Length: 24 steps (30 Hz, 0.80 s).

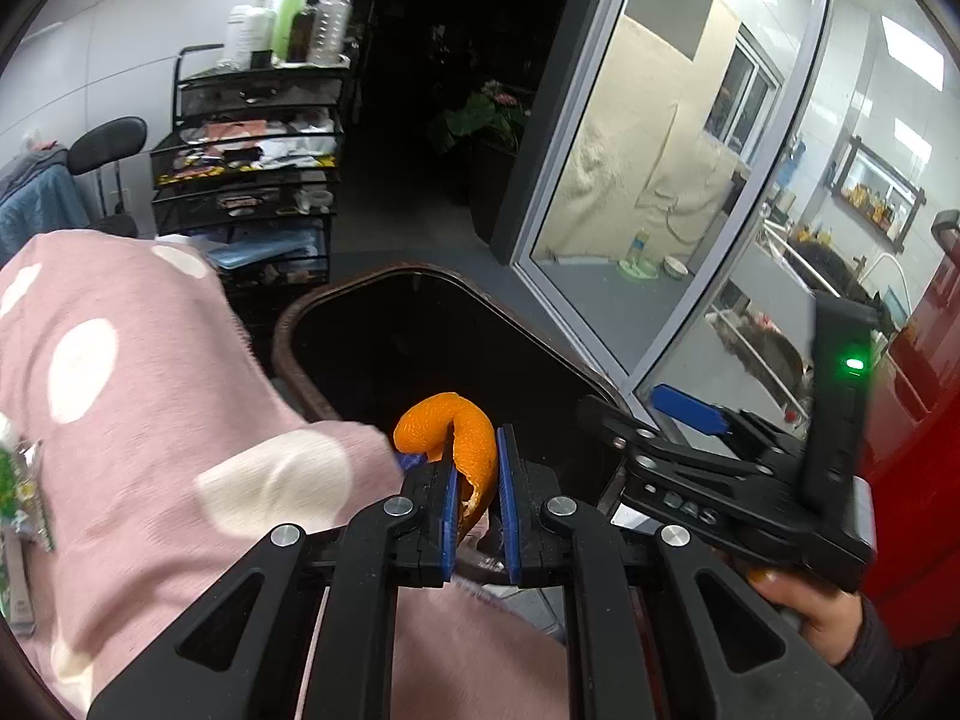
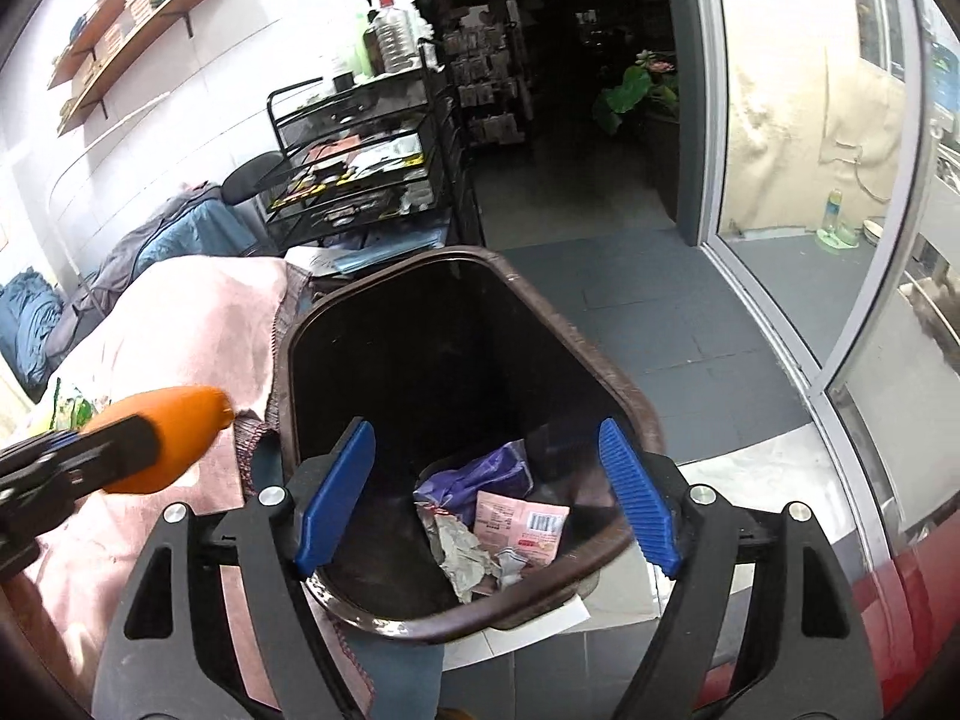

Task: Collect trash
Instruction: 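Lower the orange peel into the bin and open the left tool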

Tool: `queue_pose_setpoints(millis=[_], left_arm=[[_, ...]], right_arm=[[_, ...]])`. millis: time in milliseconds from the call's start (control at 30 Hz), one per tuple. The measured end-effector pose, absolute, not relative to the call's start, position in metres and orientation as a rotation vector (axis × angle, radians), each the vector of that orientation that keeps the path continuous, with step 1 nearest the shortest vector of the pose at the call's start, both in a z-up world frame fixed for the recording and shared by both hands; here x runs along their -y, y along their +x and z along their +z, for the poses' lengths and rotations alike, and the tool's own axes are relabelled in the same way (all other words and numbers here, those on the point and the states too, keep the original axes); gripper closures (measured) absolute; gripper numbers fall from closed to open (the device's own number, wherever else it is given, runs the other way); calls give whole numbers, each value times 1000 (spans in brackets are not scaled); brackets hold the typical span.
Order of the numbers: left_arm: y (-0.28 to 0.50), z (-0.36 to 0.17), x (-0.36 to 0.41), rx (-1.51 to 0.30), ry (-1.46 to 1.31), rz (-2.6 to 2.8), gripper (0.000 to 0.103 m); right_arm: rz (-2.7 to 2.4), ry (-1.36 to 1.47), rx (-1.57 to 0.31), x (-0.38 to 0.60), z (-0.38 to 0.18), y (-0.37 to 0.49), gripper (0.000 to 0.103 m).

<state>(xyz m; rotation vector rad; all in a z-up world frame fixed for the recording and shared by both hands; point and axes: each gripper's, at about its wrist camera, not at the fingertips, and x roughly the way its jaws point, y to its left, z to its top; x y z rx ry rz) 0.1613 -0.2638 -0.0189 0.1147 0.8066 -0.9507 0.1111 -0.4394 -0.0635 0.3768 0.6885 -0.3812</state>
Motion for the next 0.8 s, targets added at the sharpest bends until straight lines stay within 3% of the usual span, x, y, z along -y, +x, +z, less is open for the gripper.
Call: queue_pose_setpoints(millis=[667,700,733,800], left_arm=[[181,-48,335,-939,206,-1000,88],[181,-48,335,-937,212,-999,78],[180,-47,335,-926,216,-990,57],[178,-44,333,-890,203,-969,32]], right_arm=[[-488,438,-691,468,-71,67,25],[-489,438,-691,468,-72,66,24],[-491,437,-691,468,-72,66,23],[-497,439,-690,468,-72,66,21]])
